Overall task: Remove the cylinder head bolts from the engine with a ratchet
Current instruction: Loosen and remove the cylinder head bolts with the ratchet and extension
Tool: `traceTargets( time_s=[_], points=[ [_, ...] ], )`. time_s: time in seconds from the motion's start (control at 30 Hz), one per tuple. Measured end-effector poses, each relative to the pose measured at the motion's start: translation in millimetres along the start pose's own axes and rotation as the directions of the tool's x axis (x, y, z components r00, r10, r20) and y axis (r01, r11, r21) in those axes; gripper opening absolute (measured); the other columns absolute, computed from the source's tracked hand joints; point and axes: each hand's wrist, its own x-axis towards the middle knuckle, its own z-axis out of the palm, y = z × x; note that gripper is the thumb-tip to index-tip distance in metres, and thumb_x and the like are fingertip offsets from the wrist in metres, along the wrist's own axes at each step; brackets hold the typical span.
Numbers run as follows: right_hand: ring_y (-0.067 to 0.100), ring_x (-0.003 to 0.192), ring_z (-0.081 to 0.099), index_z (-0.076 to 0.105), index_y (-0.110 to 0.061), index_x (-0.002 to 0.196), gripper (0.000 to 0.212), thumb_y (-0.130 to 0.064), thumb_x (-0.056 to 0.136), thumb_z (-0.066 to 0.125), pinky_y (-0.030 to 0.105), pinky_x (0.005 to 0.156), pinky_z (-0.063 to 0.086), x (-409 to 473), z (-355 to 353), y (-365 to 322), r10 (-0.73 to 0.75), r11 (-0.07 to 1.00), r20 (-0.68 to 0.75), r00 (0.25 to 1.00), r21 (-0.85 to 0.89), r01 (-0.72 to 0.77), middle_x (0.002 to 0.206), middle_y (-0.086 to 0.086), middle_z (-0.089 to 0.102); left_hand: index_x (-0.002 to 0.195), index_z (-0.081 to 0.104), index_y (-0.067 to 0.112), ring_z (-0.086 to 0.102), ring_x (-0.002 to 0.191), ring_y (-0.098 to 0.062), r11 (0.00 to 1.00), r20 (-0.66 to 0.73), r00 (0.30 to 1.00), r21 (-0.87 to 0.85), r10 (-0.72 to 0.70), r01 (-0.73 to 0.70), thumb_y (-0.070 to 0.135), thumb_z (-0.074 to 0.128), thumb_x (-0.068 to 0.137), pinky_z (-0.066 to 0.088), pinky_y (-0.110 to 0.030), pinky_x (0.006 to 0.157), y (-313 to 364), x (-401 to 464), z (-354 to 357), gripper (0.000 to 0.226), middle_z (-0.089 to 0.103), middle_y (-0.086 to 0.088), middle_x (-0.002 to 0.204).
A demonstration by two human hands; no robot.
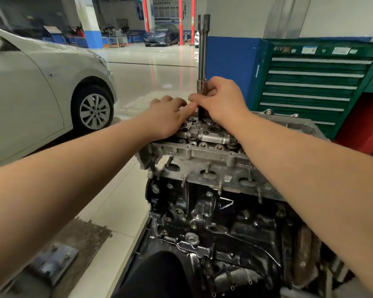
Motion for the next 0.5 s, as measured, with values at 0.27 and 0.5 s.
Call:
traceTargets(
  time_s=[0.27, 0.5],
  points=[
    [0.014, 0.078, 0.066, 0.058, -0.033, 0.089, 0.028, -0.056, 0.083, 0.071, 0.035, 0.067, 0.053, -6.2, -2.1, -6.8, -0.017, 0.997, 0.057, 0.998, 0.075, 0.012, 0.086, -0.008, 0.071, 0.148, 0.052, 0.017, 0.055, 0.128, -0.032, 0.996, -0.04, 0.995, -0.019, -0.092, 0.092, 0.042, 0.048, 0.11, 0.04, -0.039, 0.108, -11.3, -4.5, 4.7, 0.046, 0.057, -0.014, 0.142],
    [0.016, 0.073, 0.074, 0.063, -0.019, 0.092, 0.01, -0.028, 0.097, 0.062, 0.049, 0.079, 0.061, -6.4, -4.0, -8.3, -0.038, 0.994, 0.089, 0.995, 0.11, 0.028, 0.087, -0.004, 0.076, 0.13, 0.066, 0.017, 0.058, 0.111, -0.024, 0.996, -0.097, 0.991, -0.034, -0.091, 0.088, 0.038, 0.053, 0.107, 0.036, -0.03, 0.09, -12.6, -3.6, 6.5, 0.033, 0.064, -0.008, 0.128]
  ],
)
